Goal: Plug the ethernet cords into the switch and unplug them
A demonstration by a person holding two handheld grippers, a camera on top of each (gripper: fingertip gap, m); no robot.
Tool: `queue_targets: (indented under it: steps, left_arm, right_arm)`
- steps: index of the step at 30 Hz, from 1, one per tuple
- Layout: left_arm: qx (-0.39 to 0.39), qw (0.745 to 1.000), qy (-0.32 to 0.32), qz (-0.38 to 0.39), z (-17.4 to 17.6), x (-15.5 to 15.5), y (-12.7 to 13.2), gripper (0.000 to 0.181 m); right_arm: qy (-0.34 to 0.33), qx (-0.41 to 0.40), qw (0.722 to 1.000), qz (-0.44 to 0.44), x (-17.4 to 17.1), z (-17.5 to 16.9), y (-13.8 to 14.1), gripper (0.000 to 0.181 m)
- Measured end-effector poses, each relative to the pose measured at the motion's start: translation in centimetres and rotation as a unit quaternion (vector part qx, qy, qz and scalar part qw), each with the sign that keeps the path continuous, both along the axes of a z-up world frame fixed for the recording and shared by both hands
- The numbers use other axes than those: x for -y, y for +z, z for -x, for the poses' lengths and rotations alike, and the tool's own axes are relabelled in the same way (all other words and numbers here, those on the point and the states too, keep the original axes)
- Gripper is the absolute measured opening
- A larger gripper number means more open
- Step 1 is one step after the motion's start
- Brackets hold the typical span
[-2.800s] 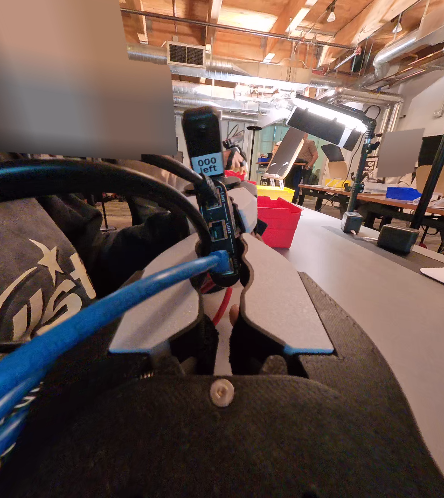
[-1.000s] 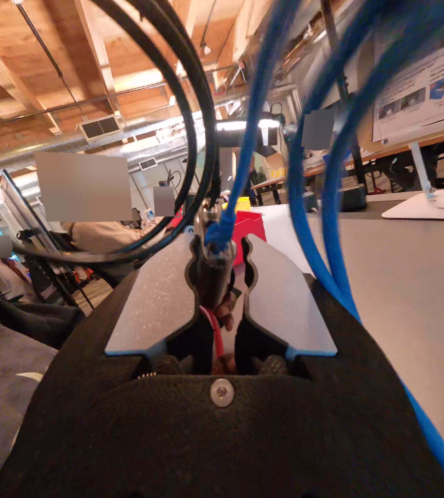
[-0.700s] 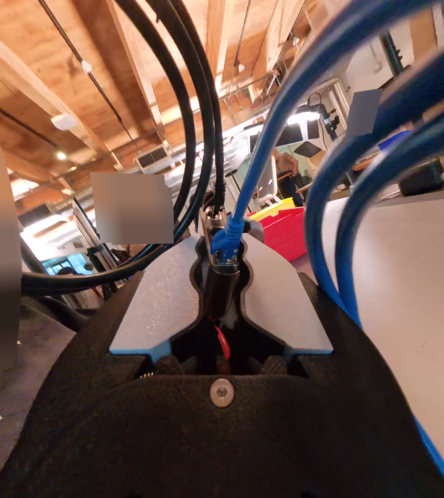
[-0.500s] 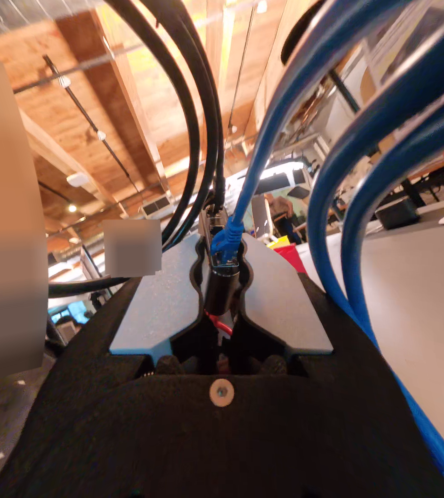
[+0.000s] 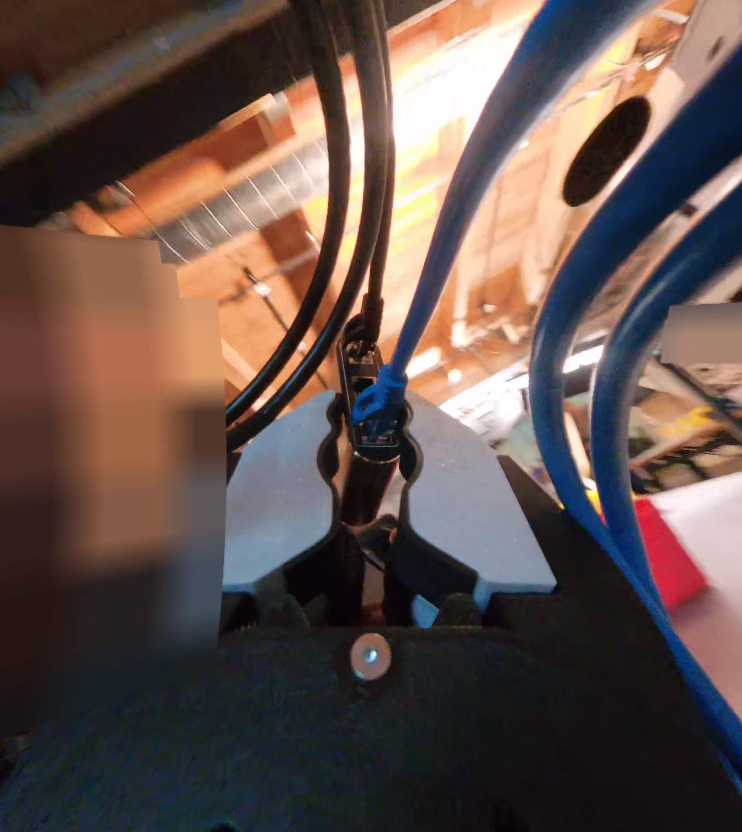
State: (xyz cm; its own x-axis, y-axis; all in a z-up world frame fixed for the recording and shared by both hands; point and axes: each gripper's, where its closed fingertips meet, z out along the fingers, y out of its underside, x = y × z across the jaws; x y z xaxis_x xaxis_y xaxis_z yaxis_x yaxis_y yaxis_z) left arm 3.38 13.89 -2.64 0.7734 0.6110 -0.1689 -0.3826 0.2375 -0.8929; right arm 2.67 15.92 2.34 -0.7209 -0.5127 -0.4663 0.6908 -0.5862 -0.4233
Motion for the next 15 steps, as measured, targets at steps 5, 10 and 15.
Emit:
queue_targets:
  steps: [5,10,15]
  left_arm:
    - [0.015,0.991,-0.065,-0.119,-1.3,0.0,1.8,0.071]
    - [0.057,0.979,-0.1,-0.169,-1.2,2.0,1.9,0.027]
    - [0.125,0.952,-0.184,-0.209,-1.0,2.5,1.8,0.024]
  right_arm:
    - [-0.08,-0.072,0.99,-0.088,2.4,-0.9,-2.4,0.021]
    - [-0.124,-0.132,0.971,-0.155,3.6,-1.2,-3.3,0.023]
    - [-0.138,-0.169,0.956,-0.196,3.4,-0.5,-3.1,0.012]
